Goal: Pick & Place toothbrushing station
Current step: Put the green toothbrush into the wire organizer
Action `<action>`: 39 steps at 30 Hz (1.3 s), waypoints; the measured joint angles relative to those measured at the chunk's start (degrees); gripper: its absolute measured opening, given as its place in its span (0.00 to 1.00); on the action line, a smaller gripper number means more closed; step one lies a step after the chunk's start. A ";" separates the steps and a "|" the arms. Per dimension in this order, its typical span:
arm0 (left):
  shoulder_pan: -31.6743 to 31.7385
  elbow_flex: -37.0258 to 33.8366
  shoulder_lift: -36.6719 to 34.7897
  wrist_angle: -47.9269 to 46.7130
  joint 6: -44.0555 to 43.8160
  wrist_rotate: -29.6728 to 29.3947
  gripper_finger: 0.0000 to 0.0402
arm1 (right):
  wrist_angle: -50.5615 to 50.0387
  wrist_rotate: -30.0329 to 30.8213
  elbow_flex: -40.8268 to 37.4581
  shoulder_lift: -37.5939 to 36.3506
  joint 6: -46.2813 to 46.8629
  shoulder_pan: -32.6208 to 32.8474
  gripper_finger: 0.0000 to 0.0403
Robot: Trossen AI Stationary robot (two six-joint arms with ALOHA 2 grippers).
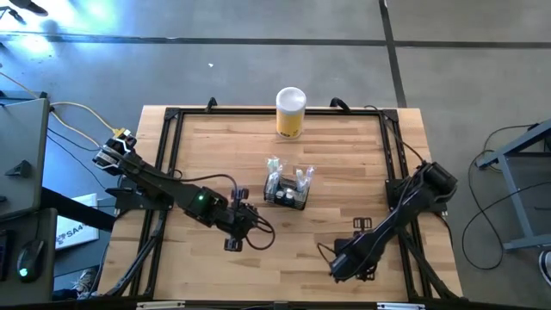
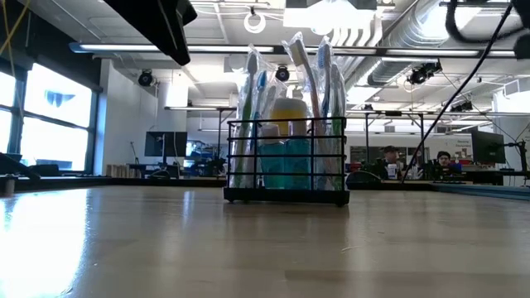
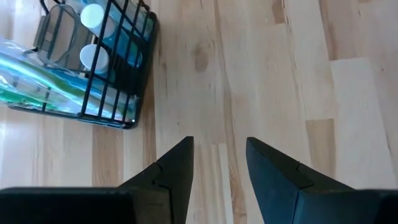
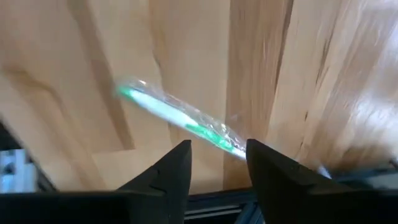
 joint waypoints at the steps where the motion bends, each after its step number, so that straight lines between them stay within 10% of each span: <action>1: -0.28 0.00 0.00 0.02 0.00 -0.02 0.35 | 0.46 -0.60 -1.20 0.02 0.28 0.00 0.36; 28: -0.37 0.00 0.00 0.10 -0.02 0.13 0.35 | 30.01 -7.27 -21.48 -0.57 -4.11 1.53 0.33; 39: -0.37 0.00 -0.02 0.50 0.00 0.13 0.35 | 28.70 3.23 -21.85 -3.90 -6.06 0.13 0.04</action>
